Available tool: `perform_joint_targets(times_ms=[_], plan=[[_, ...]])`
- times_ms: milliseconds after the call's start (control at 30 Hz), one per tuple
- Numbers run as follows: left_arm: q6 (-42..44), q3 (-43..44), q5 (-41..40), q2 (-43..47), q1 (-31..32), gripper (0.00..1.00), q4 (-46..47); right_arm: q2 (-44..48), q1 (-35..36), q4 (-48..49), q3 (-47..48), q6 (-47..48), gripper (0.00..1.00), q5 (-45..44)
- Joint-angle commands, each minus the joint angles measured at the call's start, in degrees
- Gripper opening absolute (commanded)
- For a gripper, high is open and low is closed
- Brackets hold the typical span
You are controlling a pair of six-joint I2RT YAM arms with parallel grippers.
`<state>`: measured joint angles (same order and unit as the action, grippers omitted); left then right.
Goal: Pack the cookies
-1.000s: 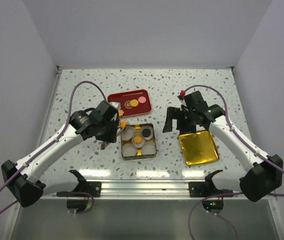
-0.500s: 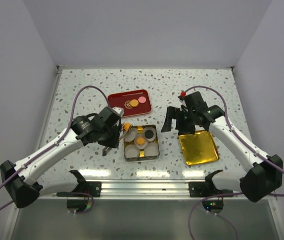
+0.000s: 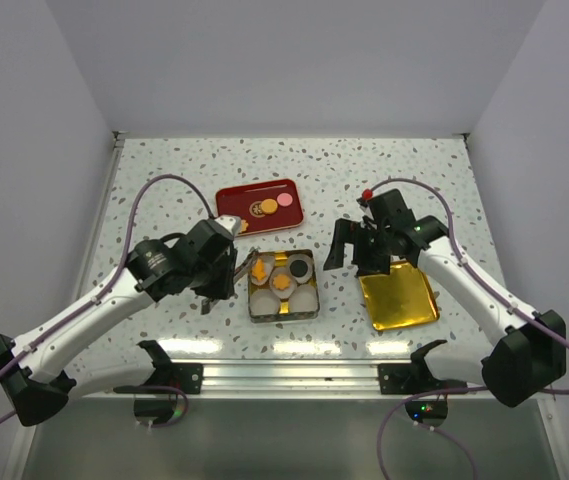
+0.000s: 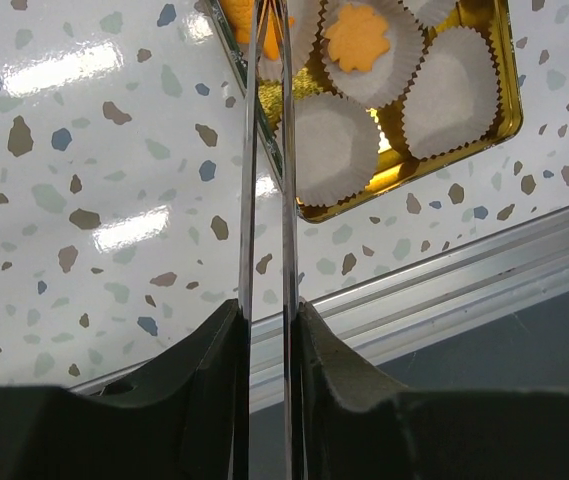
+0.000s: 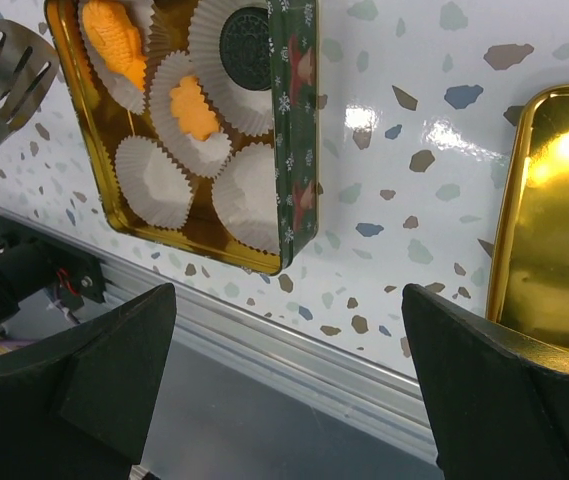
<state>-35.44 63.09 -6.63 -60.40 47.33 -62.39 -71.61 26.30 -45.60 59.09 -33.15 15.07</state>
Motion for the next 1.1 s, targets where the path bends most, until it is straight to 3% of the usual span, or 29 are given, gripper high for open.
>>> perform_joint_targets(times_ms=[0, 233, 467, 667, 833, 1067], plan=[[-1.7, -0.4, -0.8, 0.5, 0.2, 0.15, 0.7, 2.3, 0.2, 0.9, -0.2, -0.3, 0.98, 1.2], [-2.8, 6.4, -5.0, -1.8, 0.2, 0.16, -1.1, 4.5, 0.2, -0.8, -1.2, 1.2, 0.99, -0.1], [-1.5, 13.3, -9.4, -9.7, 0.1, 0.2, -4.8, 6.9, 0.2, -1.3, -3.1, 1.5, 0.99, -0.5], [0.4, 15.5, -11.7, -16.0, -2.6, 0.38, -4.2, 8.2, 0.1, -2.5, -3.5, 2.1, 0.99, -0.4], [3.5, 17.5, -9.7, -19.7, -7.6, 0.41, -0.5, 8.4, 0.2, -2.4, -4.6, 2.3, 0.99, 1.5], [6.5, 22.0, -10.1, -25.4, -9.5, 0.47, 0.1, 6.8, 0.1, -3.7, -2.8, 4.9, 0.99, 0.8]])
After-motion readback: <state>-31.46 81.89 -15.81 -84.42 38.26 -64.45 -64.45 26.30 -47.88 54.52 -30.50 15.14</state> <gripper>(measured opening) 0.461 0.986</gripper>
